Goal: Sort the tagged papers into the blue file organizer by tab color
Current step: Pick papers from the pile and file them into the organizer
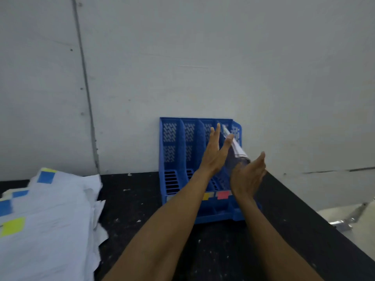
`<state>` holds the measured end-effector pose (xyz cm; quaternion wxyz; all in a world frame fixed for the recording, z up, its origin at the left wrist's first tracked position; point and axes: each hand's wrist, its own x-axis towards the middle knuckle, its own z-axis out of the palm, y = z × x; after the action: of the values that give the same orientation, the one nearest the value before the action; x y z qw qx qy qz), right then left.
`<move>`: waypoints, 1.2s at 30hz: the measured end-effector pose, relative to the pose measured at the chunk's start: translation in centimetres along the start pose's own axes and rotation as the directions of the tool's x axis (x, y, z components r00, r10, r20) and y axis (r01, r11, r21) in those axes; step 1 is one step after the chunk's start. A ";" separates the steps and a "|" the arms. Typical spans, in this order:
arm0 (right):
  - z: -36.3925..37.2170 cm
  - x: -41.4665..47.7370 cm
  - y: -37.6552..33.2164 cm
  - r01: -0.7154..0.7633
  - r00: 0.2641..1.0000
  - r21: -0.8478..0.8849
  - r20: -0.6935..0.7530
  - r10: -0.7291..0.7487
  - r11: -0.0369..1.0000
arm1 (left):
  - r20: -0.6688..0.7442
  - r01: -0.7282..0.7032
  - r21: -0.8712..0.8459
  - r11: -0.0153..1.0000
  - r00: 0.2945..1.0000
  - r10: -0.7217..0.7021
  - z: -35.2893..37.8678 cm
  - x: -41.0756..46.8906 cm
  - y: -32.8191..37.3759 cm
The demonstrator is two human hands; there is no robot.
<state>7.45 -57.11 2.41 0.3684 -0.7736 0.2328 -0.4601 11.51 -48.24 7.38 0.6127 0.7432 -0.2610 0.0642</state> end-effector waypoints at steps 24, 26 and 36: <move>9.5 -35.2 -18.4 0.092 0.544 -0.218 0.828 0.134 0.972 | -0.748 0.731 0.370 0.573 0.600 -0.283 -40.2 -31.9 -11.8; 9.4 -35.5 -18.5 0.028 0.577 -0.164 0.808 0.118 0.986 | -0.737 0.719 0.393 0.573 0.619 -0.272 -40.8 -33.6 -12.0; 8.4 -34.6 -17.9 -0.048 0.691 -0.111 0.714 0.113 0.993 | -0.742 0.704 0.340 0.623 0.608 -0.281 -40.7 -34.4 -12.4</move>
<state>-0.92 -18.86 -4.81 0.4172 -0.8954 0.1232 -0.0946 -2.99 2.26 -7.97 0.3815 0.8738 0.2230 0.2030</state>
